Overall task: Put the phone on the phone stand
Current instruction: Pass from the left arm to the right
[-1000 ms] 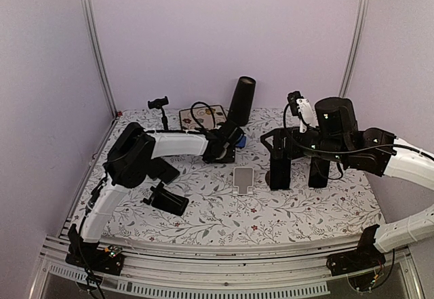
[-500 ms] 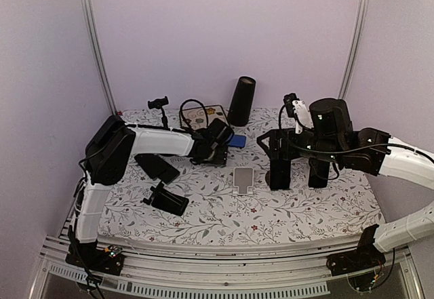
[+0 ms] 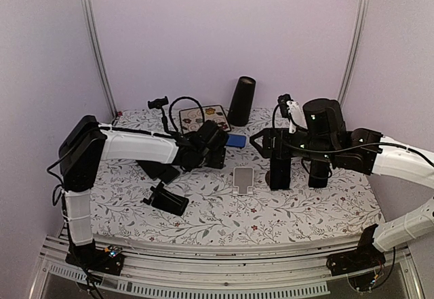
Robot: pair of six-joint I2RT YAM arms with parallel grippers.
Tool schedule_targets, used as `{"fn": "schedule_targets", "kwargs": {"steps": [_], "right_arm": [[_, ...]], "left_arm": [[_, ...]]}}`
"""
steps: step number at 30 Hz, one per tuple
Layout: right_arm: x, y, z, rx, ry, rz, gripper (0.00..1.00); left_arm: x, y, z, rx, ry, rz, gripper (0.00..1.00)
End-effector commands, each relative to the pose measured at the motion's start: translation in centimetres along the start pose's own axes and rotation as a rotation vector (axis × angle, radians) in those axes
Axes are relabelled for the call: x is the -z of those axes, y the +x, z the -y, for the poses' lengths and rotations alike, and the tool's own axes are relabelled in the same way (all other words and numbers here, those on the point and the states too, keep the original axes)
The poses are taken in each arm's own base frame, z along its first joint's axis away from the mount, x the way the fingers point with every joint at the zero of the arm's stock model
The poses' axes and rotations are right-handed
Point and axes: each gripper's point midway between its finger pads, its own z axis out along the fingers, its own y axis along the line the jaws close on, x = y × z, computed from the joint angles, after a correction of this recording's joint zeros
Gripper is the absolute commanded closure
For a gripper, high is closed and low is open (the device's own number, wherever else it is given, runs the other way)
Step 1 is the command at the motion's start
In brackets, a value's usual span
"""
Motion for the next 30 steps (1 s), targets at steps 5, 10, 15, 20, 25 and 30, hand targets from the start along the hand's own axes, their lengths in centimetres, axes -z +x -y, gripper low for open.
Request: {"fn": "schedule_targets", "kwargs": {"steps": [5,10,15,20,25,30], "right_arm": [[-0.6,-0.9,-1.4,-0.074,-0.087,0.020,0.01],[-0.6,-1.4,-2.4,-0.129,-0.166,0.033,0.01],[-0.9,-1.2,-2.8,-0.185,-0.223,0.032,0.02],[-2.3,0.3,-2.7,-0.258,-0.274,-0.001,0.04],[-3.9,1.4,-2.3,-0.318,-0.301,-0.030,0.07],[-5.0,1.3,-2.1,-0.344,-0.331,-0.029,0.12]], "left_arm": [[6.6,-4.0,0.9,0.046,0.080,0.169,0.58],[9.9,-3.6,2.1,0.009,0.122,0.207,0.59],[13.6,-3.0,3.2,-0.015,0.164,0.267,0.59],[16.1,-1.9,4.0,-0.006,0.206,0.303,0.59],[17.7,-1.5,5.3,0.000,0.266,0.337,0.58],[18.2,-1.4,6.3,-0.002,0.295,0.350,0.58]]}}
